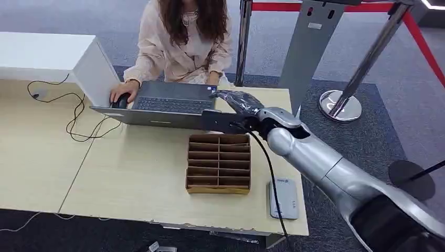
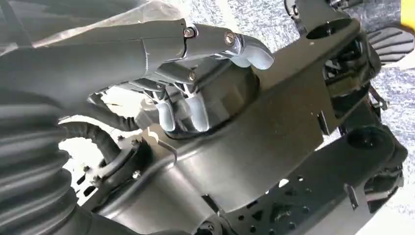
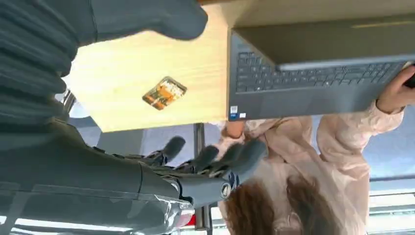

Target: Pass the card to the sensor for recognition and then transmit it.

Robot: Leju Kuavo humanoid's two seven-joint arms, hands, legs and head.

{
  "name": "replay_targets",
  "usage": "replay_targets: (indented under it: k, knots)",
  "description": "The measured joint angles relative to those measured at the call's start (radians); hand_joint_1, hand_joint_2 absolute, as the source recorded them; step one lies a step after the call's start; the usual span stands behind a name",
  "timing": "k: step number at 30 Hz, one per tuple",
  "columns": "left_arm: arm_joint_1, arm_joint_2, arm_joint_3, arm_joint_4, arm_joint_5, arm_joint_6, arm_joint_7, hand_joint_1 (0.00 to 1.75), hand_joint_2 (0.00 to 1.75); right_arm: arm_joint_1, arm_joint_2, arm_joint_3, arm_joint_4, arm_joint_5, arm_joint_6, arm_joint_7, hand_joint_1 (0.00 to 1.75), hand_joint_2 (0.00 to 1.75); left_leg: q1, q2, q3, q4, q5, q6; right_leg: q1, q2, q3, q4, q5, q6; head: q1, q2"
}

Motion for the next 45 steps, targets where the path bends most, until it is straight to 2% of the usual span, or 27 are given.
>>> replay_targets:
  k: [1,2,3,4,9,11,13,14,15,16,17,18,20,22,26,34,35,40,45]
  knots:
    - [0.002,0.001,0.0,0.0,0.001,0.0,0.0,0.0,1.75,-0.003,-0.002,0.0,-0.005,0.0,0.0,0.0,1.26,1.75,0.0,0.0,0.0,0.0,0.0,0.0,0.0,0.0,0.0,0.0,0.0,0.0,0.0,0.0]
    - [0.003,0.002,0.0,0.0,0.001,0.0,0.0,0.0,1.75,-0.005,-0.004,0.0,-0.011,0.002,0.0,0.002,1.47,1.75,0.0,0.0,0.0,0.0,0.0,0.0,0.0,0.0,0.0,0.0,0.0,0.0,0.0,0.0]
    - [0.003,0.002,0.0,0.0,0.002,0.0,-0.001,0.0,1.75,-0.006,-0.005,0.0,-0.015,0.003,0.0,0.003,1.52,1.75,0.0,0.0,0.0,0.0,0.0,-0.001,0.0,0.0,0.0,0.0,0.0,0.0,0.0,0.0]
    - [0.004,0.003,0.0,0.0,0.003,-0.001,-0.001,0.0,1.75,-0.007,-0.007,0.001,-0.019,0.003,0.0,0.005,1.64,1.75,0.0,0.0,0.0,0.0,0.0,-0.001,0.0,0.0,0.0,0.0,0.0,0.0,0.0,0.0]
    - [0.008,0.007,0.001,0.001,0.01,-0.004,-0.002,0.0,1.75,-0.012,-0.016,0.006,-0.042,0.013,0.004,0.022,1.68,1.75,0.0,0.0,0.0,0.0,0.0,-0.001,0.0,0.0,0.0,0.0,0.0,0.0,0.0,0.0]
    - [0.01,0.008,0.001,0.001,0.015,-0.008,-0.002,0.0,1.75,-0.017,-0.021,0.01,-0.05,0.023,0.011,0.038,1.55,1.75,0.0,0.0,0.0,0.0,0.0,-0.001,0.0,0.0,0.0,0.0,0.0,0.0,0.0,0.0]
    - [0.013,0.009,0.002,0.001,0.019,-0.011,-0.001,0.0,1.75,-0.024,-0.026,0.018,-0.058,0.036,0.018,0.053,1.52,1.75,0.0,0.0,0.0,0.0,0.0,-0.001,0.0,0.0,0.0,0.0,0.0,0.0,0.0,0.0]
    - [0.014,0.009,0.002,0.001,0.019,-0.012,-0.002,0.0,1.75,-0.025,-0.028,0.021,-0.06,0.037,0.02,0.056,1.4,1.75,0.0,0.0,0.0,0.0,0.0,-0.001,0.0,0.0,0.0,0.0,0.0,0.0,0.0,0.0]
    - [0.016,0.01,0.002,0.002,0.021,-0.013,-0.001,0.0,1.75,-0.027,-0.03,0.024,-0.065,0.038,0.023,0.062,1.4,1.75,0.0,0.0,0.0,0.0,0.0,-0.001,0.0,0.0,0.0,0.0,0.0,0.0,0.0,0.0]
    - [0.018,0.01,0.002,0.002,0.023,-0.013,-0.001,0.0,1.75,-0.027,-0.032,0.026,-0.068,0.04,0.025,0.063,1.31,1.75,0.0,0.0,0.0,0.0,0.0,-0.001,0.0,0.0,0.0,0.0,0.0,0.0,0.0,0.0]
    - [0.021,0.01,0.002,0.002,0.024,-0.013,-0.002,0.0,1.75,-0.027,-0.034,0.027,-0.07,0.042,0.027,0.068,0.99,1.75,0.0,0.0,0.0,0.0,0.0,-0.001,0.0,0.0,0.0,0.0,0.0,0.0,0.0,0.0]
    - [0.022,0.01,0.002,0.002,0.026,-0.013,-0.002,0.0,1.75,-0.028,-0.036,0.029,-0.073,0.047,0.029,0.072,0.93,1.75,0.0,0.0,0.0,0.0,0.0,-0.001,0.0,0.0,0.0,0.0,0.0,0.0,0.0,0.0]
    - [0.025,0.01,0.003,0.002,0.028,-0.013,-0.002,0.0,1.75,-0.029,-0.042,0.04,-0.079,0.051,0.034,0.077,0.68,1.75,0.0,0.0,0.0,0.0,0.0,-0.001,0.0,0.0,0.0,0.0,0.0,0.0,0.0,0.0]
    - [0.026,0.011,0.003,0.003,0.031,-0.013,-0.002,0.0,1.75,-0.029,-0.047,0.048,-0.084,0.052,0.037,0.082,0.66,1.75,0.0,0.0,0.0,0.0,0.0,-0.001,0.0,0.0,0.0,0.0,0.0,0.0,0.0,0.0]
    - [0.031,0.011,0.005,0.006,0.04,-0.013,-0.002,0.0,1.75,-0.023,-0.057,0.06,-0.091,0.053,0.037,0.095,0.47,1.75,0.0,0.0,0.0,0.0,0.0,-0.001,0.0,0.0,0.0,0.0,0.0,0.0,0.0,0.0]
    - [0.042,0.011,0.008,0.009,0.058,-0.01,-0.001,0.0,1.75,0.013,-0.082,0.074,-0.1,0.071,0.022,0.131,0.38,1.75,0.0,0.0,0.0,0.0,0.0,-0.001,0.0,0.0,0.0,0.0,0.0,0.0,0.0,0.0]
    - [0.043,0.011,0.008,0.009,0.059,-0.01,-0.001,0.0,1.75,0.017,-0.084,0.074,-0.1,0.074,0.019,0.137,0.44,1.75,0.0,0.0,0.0,0.0,0.0,-0.001,0.0,0.0,0.0,0.0,0.0,0.0,0.0,0.0]
    - [0.047,0.011,0.009,0.011,0.068,-0.008,-0.001,0.0,1.75,0.04,-0.097,0.074,-0.103,0.094,0.013,0.159,0.45,1.75,0.0,0.0,0.0,0.0,0.0,-0.001,0.0,0.0,0.0,0.0,0.0,0.0,0.0,0.0]
    - [0.053,0.014,0.009,0.013,0.076,-0.008,-0.001,0.0,1.75,0.061,-0.107,0.074,-0.103,0.106,0.008,0.178,0.54,1.75,0.0,0.0,0.0,0.0,0.0,-0.001,0.0,0.0,0.0,0.0,0.0,0.0,0.0,0.0]
